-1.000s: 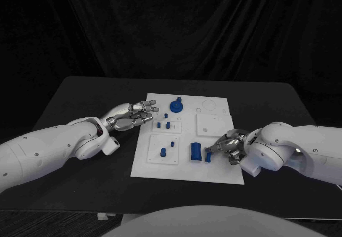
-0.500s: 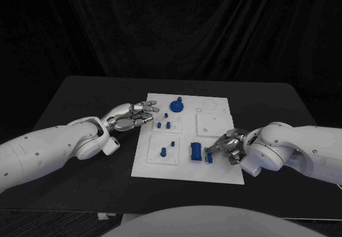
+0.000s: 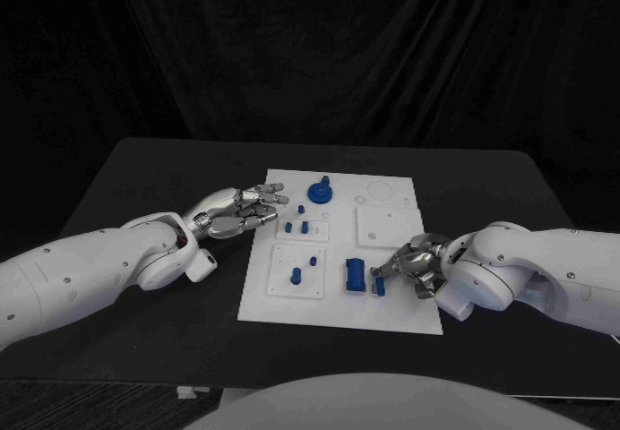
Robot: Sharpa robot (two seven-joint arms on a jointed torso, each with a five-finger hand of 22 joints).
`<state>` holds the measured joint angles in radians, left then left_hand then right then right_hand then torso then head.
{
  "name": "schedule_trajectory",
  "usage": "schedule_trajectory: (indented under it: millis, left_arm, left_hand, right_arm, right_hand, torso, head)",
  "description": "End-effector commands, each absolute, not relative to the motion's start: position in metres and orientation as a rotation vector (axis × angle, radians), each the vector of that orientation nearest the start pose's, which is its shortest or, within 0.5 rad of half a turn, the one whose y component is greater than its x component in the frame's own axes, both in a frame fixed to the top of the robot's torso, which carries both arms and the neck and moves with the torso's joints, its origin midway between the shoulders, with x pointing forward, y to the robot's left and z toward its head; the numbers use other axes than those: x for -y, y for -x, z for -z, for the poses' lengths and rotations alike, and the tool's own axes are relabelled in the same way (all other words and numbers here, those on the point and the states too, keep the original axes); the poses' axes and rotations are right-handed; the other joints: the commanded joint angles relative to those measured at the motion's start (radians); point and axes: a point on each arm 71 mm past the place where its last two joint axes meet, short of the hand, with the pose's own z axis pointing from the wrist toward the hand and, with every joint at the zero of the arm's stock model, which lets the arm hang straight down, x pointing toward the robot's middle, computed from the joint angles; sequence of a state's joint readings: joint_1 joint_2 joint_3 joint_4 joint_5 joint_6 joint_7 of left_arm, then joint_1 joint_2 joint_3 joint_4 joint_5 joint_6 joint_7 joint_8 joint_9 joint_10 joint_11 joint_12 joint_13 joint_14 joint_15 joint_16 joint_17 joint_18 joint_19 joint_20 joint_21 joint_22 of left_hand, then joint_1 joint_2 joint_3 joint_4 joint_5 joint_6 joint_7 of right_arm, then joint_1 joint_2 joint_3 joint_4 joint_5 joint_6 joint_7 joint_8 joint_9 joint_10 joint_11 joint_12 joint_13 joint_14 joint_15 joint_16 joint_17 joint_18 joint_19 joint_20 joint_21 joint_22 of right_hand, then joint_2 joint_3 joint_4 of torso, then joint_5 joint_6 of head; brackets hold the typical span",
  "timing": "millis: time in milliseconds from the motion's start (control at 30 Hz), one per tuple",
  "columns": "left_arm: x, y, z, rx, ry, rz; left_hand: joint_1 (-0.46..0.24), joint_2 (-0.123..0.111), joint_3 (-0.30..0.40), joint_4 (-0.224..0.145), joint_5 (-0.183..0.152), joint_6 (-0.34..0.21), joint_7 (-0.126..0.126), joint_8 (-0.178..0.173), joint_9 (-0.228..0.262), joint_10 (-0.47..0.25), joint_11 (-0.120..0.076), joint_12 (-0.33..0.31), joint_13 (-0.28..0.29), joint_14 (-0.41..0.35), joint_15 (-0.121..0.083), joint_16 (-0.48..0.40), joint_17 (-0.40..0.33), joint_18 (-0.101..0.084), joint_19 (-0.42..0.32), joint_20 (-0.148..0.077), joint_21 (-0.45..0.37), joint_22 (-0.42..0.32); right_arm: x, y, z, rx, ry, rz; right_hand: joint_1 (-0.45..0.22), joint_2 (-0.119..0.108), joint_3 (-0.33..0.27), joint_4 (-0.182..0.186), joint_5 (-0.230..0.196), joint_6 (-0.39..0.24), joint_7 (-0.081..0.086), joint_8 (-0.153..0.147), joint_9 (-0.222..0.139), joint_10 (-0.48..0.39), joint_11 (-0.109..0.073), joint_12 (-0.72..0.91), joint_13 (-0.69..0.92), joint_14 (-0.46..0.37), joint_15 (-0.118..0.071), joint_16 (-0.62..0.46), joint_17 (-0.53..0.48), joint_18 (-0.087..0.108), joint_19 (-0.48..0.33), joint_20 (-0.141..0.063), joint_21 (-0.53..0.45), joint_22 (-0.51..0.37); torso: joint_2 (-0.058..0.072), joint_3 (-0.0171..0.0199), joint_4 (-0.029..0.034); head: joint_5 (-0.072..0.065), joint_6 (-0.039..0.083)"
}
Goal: Assemble the parts on the task board
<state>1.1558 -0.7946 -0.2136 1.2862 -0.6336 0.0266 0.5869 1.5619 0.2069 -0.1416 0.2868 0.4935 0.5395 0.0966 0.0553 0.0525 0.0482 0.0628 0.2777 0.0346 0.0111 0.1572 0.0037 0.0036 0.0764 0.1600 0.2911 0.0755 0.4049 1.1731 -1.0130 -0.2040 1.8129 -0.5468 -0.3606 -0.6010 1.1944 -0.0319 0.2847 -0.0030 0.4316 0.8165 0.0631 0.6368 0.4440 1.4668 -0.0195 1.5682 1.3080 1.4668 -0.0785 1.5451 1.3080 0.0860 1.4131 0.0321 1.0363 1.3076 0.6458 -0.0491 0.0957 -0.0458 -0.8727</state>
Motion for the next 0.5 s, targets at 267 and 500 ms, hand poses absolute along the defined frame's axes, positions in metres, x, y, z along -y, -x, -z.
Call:
schedule_trajectory:
  millis: [267, 500]
  left_arm:
    - [-0.2245, -0.4715, 0.2633, -1.827, 0.327, 1.545]
    - [-0.2243, -0.4713, 0.2638, -1.830, 0.328, 1.545]
  left_hand:
    - [0.009, 0.003, 0.008, 0.000, 0.004, 0.001, 0.007, 0.007, 0.000, -0.002, 0.007, -0.004, 0.001, 0.002, -0.002, 0.000, 0.001, -0.005, 0.008, 0.002, 0.005, 0.001]
    - [0.009, 0.003, 0.008, 0.000, 0.004, 0.001, 0.007, 0.007, 0.000, -0.002, 0.007, -0.004, 0.001, 0.002, -0.002, 0.000, 0.001, -0.005, 0.008, 0.002, 0.005, 0.001]
  right_arm:
    - [0.2346, -0.3782, 0.2708, -2.318, -1.060, -0.481]
    - [0.2355, -0.3786, 0.2709, -2.315, -1.065, -0.478]
  right_hand:
    - [-0.007, 0.008, 0.002, 0.008, 0.004, 0.004, -0.008, 0.001, -0.001, 0.104, 0.002, 0.003, 0.263, 0.094, 0.000, -0.004, 0.227, 0.014, 0.002, 0.000, -0.004, 0.126]
    - [-0.026, 0.004, -0.005, 0.022, -0.006, 0.005, -0.008, 0.000, -0.004, 0.104, 0.001, 0.003, 0.263, 0.094, -0.001, -0.005, 0.226, 0.014, 0.002, 0.000, -0.006, 0.125]
  torso:
    - [-0.001, 0.0001, -0.0001]
    - [0.000, -0.0001, 0.0004]
  head:
    - [0.001, 0.000]
    - [0.001, 0.000]
